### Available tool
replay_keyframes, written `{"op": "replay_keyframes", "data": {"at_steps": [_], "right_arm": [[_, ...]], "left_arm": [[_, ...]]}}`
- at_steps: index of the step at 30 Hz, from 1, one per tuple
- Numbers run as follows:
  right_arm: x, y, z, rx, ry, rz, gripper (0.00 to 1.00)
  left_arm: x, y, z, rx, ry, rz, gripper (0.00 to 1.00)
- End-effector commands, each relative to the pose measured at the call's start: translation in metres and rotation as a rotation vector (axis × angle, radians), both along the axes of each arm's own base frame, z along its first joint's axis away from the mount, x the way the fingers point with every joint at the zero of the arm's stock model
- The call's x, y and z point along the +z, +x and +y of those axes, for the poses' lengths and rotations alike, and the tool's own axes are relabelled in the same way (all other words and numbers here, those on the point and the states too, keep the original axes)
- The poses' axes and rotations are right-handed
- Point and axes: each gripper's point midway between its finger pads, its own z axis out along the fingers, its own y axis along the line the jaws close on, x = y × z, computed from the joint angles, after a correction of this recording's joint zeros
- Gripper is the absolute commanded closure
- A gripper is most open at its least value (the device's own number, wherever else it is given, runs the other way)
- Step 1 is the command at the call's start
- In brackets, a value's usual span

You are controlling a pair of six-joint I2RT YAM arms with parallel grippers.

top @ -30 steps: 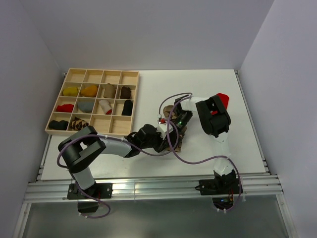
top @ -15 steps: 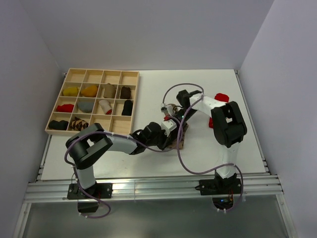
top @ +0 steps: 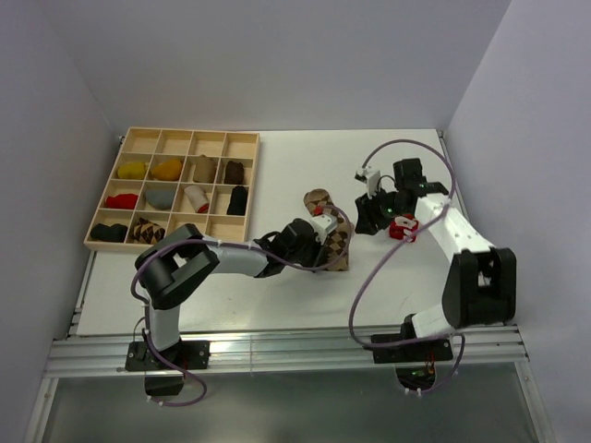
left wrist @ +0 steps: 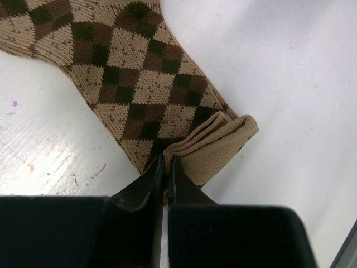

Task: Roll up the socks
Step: Roll the sock at the center of the board.

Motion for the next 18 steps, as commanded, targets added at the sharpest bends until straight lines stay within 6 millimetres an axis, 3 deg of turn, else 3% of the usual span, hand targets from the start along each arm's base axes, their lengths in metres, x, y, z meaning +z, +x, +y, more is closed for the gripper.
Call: {"op": "replay_keyframes", "data": {"at_steps": [1,2,3,4,7,10,13,18], "right_arm": [[0.016,0.004,-0.009,0.044,-0.075,-0.26,0.48],[0.007,-0.008,-0.01,0.06,-0.078,-0.26,0.48],[0.025,-0.006,-0.011,0.078,-0.085,-0.371,0.47],[0.017,-0.017,-0.009,0.104,-0.079,-0.38,0.45],[0.025,-0.025,-0.008,0.202,-0.114,-0.519,0.41],[0.019,-0.039,0.0,0.312,-0.127,-0.6,0.41],[0.01,-0.053,0.009,0.421,-0.139,-0.653,0.41],[-0.015,-0.075,0.032,0.597,-0.175,-0.704,0.4]], "left_arm": [[-0.044,-0.019,0.028,0.01,0.151,0.159,1.0],[-0.041,-0.019,0.027,0.017,0.141,0.177,1.0],[-0.04,-0.015,0.028,0.024,0.138,0.189,1.0],[-0.039,-0.018,0.026,0.012,0.14,0.219,1.0],[-0.04,-0.021,0.027,-0.001,0.164,0.286,1.0],[-0.035,-0.022,0.019,-0.027,0.143,0.368,1.0],[-0.026,-0.014,0.014,-0.04,0.133,0.418,1.0],[-0.031,-0.012,0.019,-0.041,0.158,0.512,1.0]]}}
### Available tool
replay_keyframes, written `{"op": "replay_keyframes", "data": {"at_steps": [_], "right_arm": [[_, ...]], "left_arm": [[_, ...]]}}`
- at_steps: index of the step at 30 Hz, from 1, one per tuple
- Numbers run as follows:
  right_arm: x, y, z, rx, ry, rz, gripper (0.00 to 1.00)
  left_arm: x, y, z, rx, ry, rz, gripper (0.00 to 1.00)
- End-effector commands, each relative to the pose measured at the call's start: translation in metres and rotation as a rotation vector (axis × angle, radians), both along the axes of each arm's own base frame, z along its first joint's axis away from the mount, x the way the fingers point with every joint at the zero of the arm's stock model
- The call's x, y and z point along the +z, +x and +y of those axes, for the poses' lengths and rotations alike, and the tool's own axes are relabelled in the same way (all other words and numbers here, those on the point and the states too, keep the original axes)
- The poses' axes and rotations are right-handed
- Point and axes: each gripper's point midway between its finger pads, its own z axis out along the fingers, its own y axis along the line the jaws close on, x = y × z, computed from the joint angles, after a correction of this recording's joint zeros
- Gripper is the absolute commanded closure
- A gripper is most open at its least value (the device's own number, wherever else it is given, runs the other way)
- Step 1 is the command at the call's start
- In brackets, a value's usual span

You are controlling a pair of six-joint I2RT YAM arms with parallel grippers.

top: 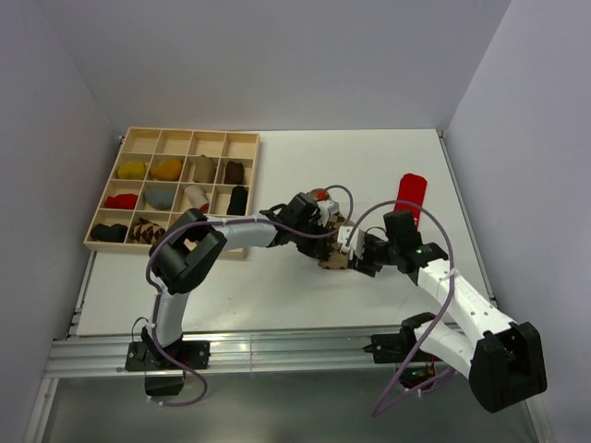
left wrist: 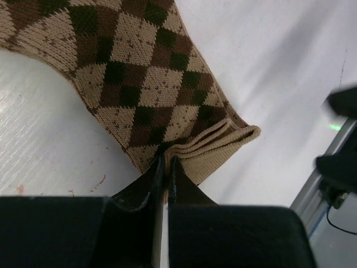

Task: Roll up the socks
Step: Roll the sock at the center of the board.

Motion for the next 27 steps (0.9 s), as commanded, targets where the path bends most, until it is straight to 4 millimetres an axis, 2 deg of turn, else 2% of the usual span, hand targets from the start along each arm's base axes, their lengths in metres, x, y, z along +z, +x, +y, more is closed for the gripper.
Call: {"op": "replay_keyframes", "data": {"at_steps": [1,2,6,10,16,19,21,27], "right_arm": [[0.001,0.001,0.013,0.13,-0.045,-0.152,0.4],[-0.004,-0.005,0.018,0.169,-0.054,-0.167,0.4],[-0.016,-0.012,0.026,0.224,-0.106,-0.19,0.4],[-0.03,-0.012,0.029,0.256,-0.172,-0.222,0.4],[-0.048,-0.008,0.032,0.286,-0.266,-0.275,0.44],[-0.049,-0.006,0.034,0.288,-0.279,-0.303,0.5],[-0.049,-0.001,0.035,0.283,-0.3,-0.342,0.49],[-0.063,0.006,0.033,0.288,-0.374,-0.306,0.51]], "left_arm": [[-0.03,-0.02,0.024,-0.011,0.118,0.167,1.0],[-0.029,-0.021,0.022,-0.022,0.106,0.18,1.0],[-0.032,-0.022,0.023,-0.024,0.113,0.207,1.0],[-0.034,-0.024,0.022,-0.029,0.11,0.22,1.0],[-0.035,-0.024,0.021,-0.042,0.111,0.226,0.99],[-0.035,-0.024,0.02,-0.045,0.114,0.227,1.0],[-0.037,-0.025,0.021,-0.053,0.115,0.23,1.0],[-0.037,-0.028,0.021,-0.066,0.113,0.237,1.0]]}}
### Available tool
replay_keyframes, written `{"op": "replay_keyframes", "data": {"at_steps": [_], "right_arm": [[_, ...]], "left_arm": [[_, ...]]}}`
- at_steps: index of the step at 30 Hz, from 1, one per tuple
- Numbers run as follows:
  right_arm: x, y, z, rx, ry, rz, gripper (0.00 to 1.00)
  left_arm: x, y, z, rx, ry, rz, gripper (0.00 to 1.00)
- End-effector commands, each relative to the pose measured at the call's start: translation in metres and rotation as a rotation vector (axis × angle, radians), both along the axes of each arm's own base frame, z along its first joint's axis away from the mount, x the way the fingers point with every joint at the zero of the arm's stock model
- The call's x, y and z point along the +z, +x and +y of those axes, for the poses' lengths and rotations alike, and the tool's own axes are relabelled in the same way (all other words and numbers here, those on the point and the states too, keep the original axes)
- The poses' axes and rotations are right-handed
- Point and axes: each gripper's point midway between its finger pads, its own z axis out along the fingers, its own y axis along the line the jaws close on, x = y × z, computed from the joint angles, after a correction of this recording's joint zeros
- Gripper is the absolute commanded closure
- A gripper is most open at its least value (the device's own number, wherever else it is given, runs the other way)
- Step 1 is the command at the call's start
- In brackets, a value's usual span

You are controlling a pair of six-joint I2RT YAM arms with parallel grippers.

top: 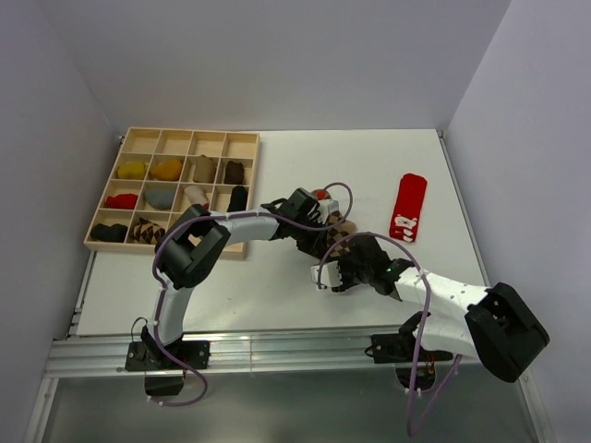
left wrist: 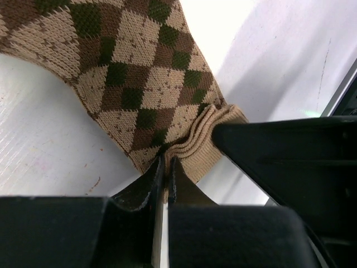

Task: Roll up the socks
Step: Roll the sock at the center of the board.

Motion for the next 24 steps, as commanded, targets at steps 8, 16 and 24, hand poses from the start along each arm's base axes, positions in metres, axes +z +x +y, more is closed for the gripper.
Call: {"op": "replay_keyframes", "data": {"at_steps": [8,16,24], "right_arm": [[0.001,0.024,0.006,-0.053,-0.051,0.01,0.6],[0.016,0.013,0.025,-0.054,0.042,0.185,0.9],[0.05,0.0,0.038,-0.03,0.199,0.558,0.92]], "left_arm": [[-0.021,-0.025,0.018,-0.048,0.088,0.082,0.99],[0.014,-0.006,0.028,0.146,0.011,0.07,0.74],[0.078,0.054,0.096,0.615,-0.226,-0.117,0.62]]}}
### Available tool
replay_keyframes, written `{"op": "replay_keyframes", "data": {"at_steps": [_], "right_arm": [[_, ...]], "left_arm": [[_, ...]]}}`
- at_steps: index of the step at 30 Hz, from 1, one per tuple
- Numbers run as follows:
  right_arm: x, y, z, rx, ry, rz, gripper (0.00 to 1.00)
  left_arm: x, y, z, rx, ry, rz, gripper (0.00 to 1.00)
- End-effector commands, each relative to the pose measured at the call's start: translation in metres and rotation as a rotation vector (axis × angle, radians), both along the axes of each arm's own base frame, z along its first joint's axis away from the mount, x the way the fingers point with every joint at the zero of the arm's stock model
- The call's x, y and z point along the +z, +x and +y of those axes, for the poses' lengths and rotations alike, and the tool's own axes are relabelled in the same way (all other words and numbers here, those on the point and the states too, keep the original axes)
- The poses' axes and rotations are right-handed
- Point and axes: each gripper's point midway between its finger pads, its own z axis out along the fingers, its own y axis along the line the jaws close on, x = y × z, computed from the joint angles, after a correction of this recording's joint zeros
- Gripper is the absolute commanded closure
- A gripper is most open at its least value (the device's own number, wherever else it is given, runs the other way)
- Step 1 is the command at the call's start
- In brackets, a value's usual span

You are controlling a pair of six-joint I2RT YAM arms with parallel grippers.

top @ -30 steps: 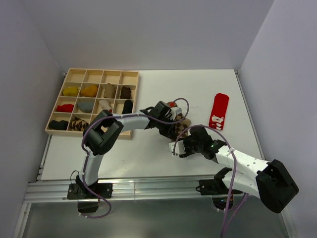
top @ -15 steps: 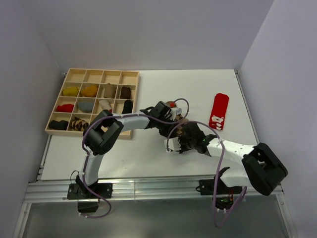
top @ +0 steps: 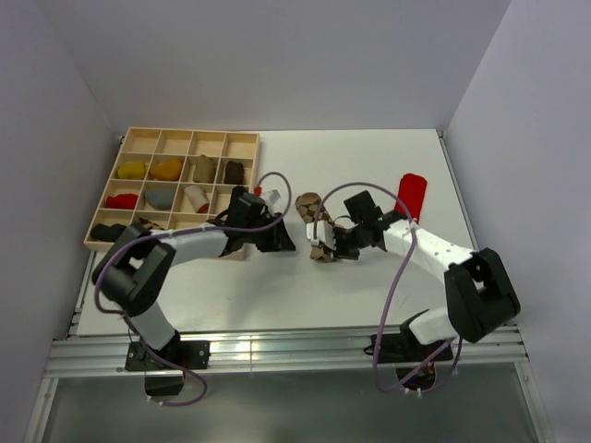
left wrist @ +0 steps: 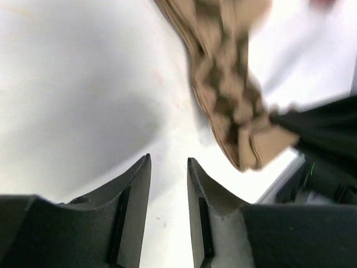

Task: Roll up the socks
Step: Roll the sock at the center of the board.

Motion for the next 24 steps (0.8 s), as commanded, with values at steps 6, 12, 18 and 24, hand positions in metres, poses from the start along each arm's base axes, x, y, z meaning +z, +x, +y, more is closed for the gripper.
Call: {"op": "replay_keyframes", "data": {"at_steps": [6,12,18,24], "right_arm": [[0.022,-0.046,0.018,0.103,0.091,0.659,0.91],[0.026,-0.025,0.026,0.027,0.159,0.954,0.89],[0.015,-0.014,0.028,-0.117,0.182,1.106,0.9],[0.0,-0.01,0.016,-0.229,0.141,1.169,0.9]], "left_arm": [[0.091,0.046,0.043,0.377,-0.138,-0.382,0.62],[0.11,0.029,0.027,0.274,0.073,-0.701,0.59],[0.084,0.0,-0.015,-0.006,0.153,-0.863,0.53],[0.066,-0.007,-0.041,-0.184,0.118,-0.924,0.48]]}}
